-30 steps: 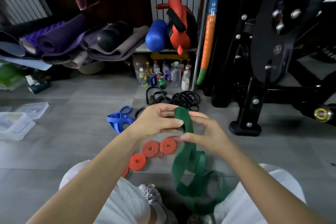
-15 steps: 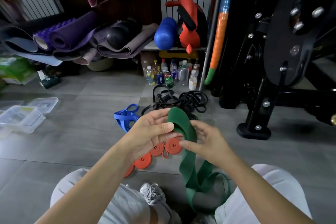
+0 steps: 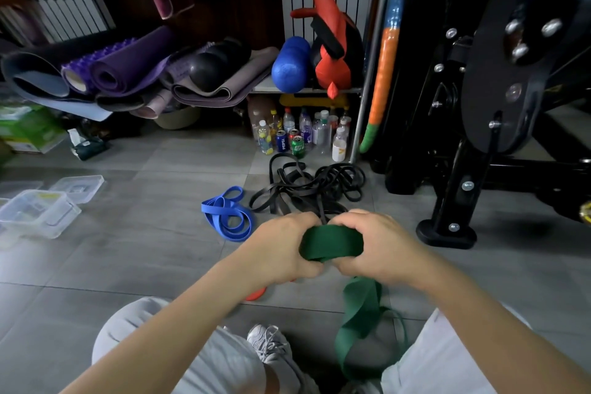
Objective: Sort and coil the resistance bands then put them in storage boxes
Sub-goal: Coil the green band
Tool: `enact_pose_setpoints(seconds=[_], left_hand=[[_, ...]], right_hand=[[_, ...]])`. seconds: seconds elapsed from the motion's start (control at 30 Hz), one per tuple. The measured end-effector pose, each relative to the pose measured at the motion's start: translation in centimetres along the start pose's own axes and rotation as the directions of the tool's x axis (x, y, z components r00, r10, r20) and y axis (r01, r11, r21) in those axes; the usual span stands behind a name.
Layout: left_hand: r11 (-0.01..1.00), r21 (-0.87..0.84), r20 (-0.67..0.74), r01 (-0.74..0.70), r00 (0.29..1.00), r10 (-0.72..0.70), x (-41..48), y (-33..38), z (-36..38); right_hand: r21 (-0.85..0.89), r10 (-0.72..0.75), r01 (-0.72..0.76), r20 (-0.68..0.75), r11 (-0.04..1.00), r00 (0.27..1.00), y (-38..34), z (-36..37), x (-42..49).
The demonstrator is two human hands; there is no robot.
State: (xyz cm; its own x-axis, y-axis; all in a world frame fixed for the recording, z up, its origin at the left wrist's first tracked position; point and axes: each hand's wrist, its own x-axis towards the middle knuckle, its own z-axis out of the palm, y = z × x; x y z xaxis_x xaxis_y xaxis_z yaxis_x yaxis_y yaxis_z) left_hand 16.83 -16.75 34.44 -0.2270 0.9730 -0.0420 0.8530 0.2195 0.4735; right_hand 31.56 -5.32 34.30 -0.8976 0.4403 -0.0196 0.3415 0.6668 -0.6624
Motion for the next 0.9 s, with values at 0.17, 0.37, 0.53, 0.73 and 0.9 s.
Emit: enact_pose_setpoints(seconds=[0.17,0.37,0.53,0.73,0.9], left_hand=[[0.866,-0.498,0.049,0.056,0.998,-0.036,-0.7,0.1,0.2],[0.816,-0.574,0.037,0.061,0.998,-0.049,-0.7,-0.3,0.0],[0.58,-0.814,-0.039,0.033,0.993,-0.112,-1.0,-0.6,0.2],[0.037,-0.997,0.059,0.067,0.981,-0.187,-1.6,-1.3,3.2],[-0.055,-0.991,0.127,0.122,0.987,-0.097,-1.6,-1.3,3.7]], right_hand=[[0.391,0.042,-0.033,-0.015,0.92,0.999,0.5,-0.5,-1.1],[0.585,0.015,0.028,-0.069,0.811,0.997,1.1,0.7,-1.2],[0.607,0.004,0.06,-0.104,0.792,0.995,1.6,2.6,-1.4],[0.788,0.034,0.154,-0.217,0.597,0.976,0.9,5.3,-1.4],[0.721,0.02,0.189,-0.271,0.667,0.962,1.0,4.6,-1.2]])
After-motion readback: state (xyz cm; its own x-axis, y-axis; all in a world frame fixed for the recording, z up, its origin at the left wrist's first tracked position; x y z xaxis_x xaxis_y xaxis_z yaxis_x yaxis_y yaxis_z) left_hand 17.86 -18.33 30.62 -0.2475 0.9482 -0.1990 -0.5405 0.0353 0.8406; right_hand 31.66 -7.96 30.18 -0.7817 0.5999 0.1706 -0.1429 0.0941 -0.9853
